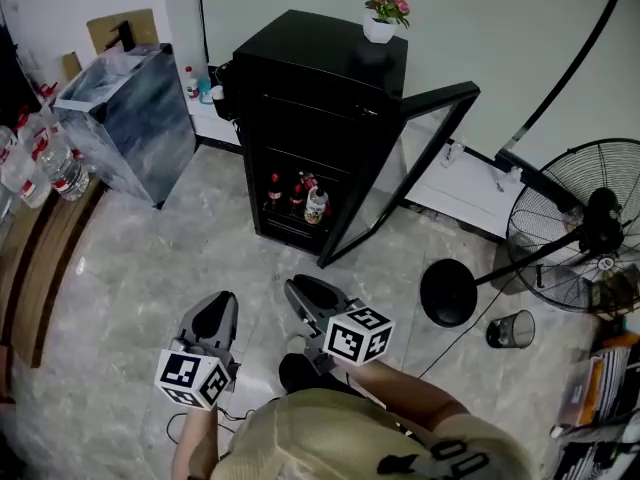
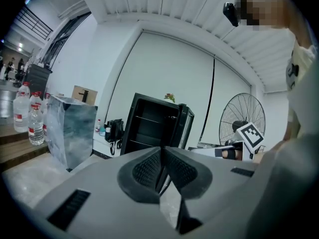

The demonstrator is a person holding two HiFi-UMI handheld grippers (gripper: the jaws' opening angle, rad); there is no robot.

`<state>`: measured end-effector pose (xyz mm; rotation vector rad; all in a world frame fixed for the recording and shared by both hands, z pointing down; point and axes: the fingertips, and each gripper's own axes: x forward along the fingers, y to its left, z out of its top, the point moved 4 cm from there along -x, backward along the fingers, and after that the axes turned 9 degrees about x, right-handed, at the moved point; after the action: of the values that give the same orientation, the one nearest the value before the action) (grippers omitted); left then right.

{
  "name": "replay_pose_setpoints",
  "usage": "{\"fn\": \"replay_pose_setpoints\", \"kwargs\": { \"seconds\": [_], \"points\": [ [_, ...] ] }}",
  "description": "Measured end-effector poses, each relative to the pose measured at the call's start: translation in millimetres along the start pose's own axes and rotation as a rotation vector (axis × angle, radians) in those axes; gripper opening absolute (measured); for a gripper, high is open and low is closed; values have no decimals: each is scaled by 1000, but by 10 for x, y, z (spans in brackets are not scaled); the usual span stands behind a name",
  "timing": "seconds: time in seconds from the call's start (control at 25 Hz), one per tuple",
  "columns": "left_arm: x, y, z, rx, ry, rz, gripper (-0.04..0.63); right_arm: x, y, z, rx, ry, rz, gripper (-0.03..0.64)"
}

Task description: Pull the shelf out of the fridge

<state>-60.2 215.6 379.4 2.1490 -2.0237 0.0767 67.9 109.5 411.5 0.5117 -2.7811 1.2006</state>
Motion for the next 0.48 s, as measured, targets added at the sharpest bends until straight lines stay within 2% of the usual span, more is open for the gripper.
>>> {"fn": "replay_pose_setpoints", "kwargs": {
  "seconds": [0.48],
  "points": [
    [1004,162,-51,-17,71,-61,35,398,-768,560,132,-95,-57,139]
  ]
}}
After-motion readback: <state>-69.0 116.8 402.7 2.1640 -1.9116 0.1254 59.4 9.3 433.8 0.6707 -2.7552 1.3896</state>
